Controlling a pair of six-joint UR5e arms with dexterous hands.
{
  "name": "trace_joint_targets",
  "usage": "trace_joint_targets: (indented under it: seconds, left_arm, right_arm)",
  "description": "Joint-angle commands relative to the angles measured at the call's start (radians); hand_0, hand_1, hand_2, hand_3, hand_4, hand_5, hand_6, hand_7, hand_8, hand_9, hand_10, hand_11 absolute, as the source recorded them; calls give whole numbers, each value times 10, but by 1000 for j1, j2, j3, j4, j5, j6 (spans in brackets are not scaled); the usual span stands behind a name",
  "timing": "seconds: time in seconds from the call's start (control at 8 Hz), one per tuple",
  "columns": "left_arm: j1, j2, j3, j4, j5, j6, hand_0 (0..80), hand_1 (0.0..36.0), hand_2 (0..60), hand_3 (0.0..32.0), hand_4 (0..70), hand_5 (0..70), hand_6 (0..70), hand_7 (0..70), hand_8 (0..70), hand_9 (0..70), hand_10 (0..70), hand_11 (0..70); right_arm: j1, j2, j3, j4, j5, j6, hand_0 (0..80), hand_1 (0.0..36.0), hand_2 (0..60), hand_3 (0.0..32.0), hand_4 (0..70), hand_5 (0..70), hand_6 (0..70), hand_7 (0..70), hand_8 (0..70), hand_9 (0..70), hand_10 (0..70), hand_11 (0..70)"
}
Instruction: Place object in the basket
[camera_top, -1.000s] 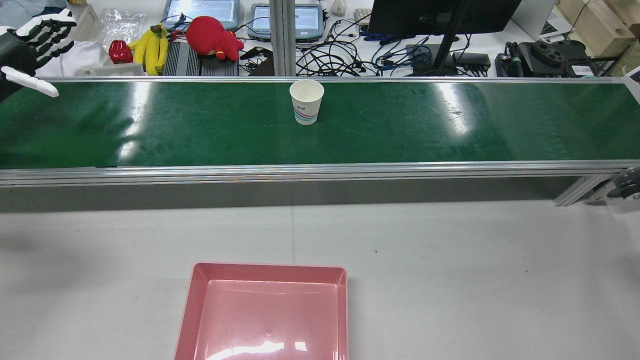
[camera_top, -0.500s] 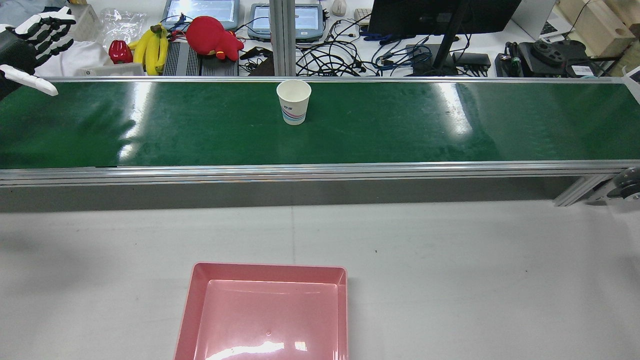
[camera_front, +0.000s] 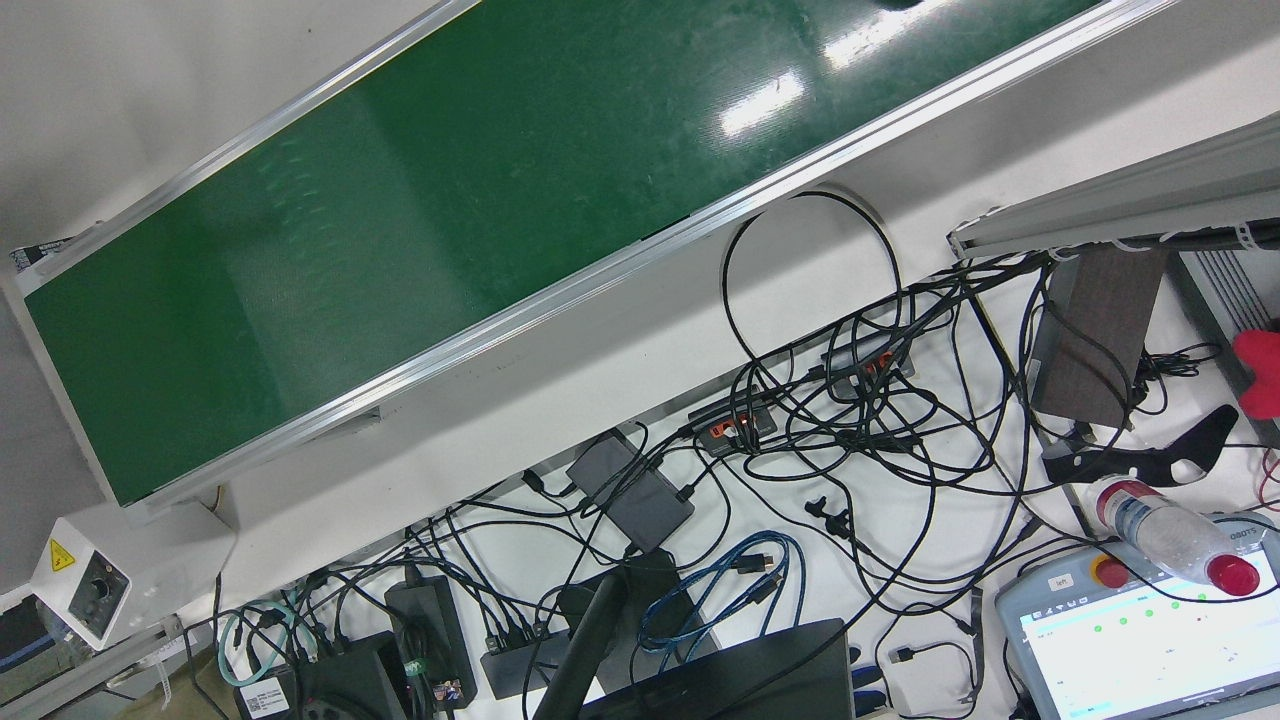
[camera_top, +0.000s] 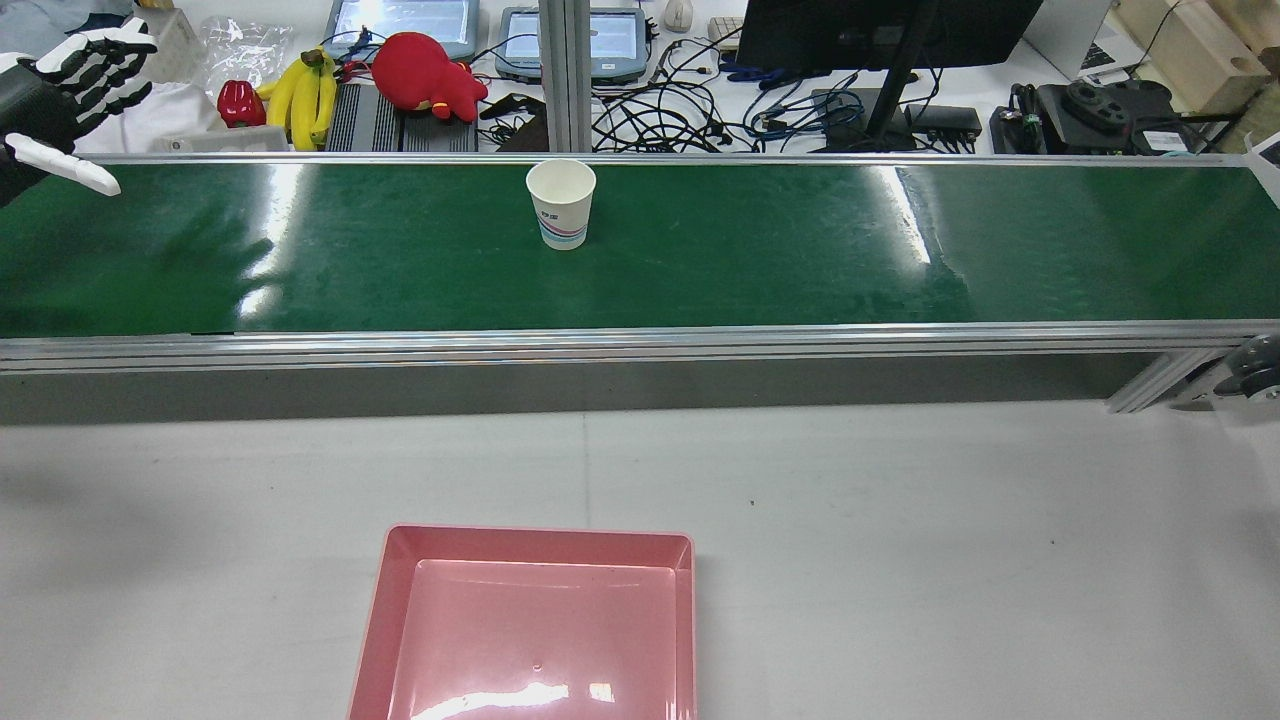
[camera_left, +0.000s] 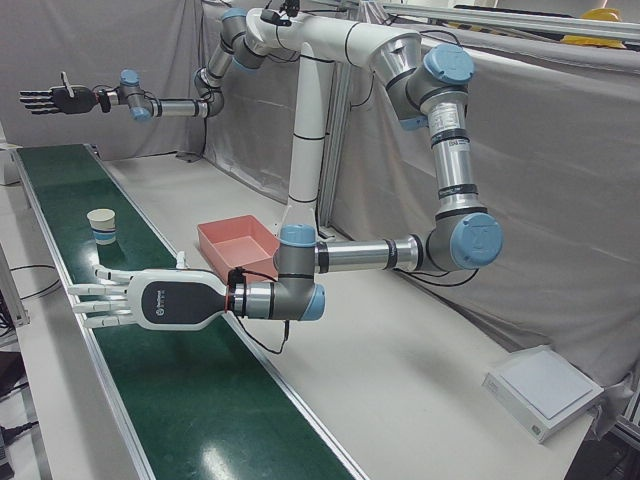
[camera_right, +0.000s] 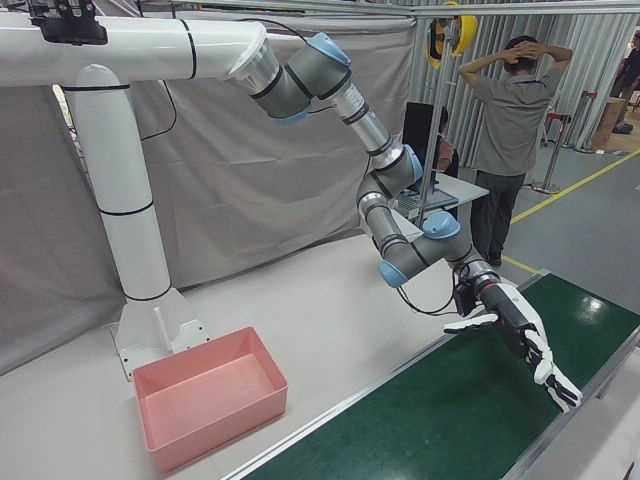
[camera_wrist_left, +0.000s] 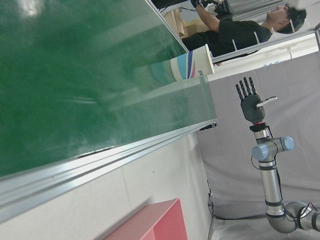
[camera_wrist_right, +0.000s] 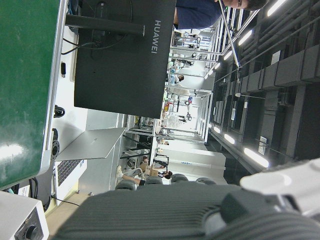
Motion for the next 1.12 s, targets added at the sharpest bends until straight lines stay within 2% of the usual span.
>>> trace_joint_targets:
  seconds: [0.0,0.62,1.0]
  left_arm:
    - [-2,2,-20,12,0,-1,569,152,0,62,0,316,7,0,0,0,21,54]
    - [9,7,-27,19,-2,2,563,145,0,66,0,314,7,0,0,0,23,55]
    - [12,7,-28,39,-2,2,575,150,0,40,0,305,11,0,0,0,26,60]
  right_arm:
    - [0,0,0,0,0,0,0,0,0,0,0,0,0,0,0,0,0,0]
    - [0,0,0,0,0,1,0,0,0,0,0,0,0,0,0,0,0,0]
    - [0,0,0,0,0,0,0,0,0,0,0,0,0,0,0,0,0,0]
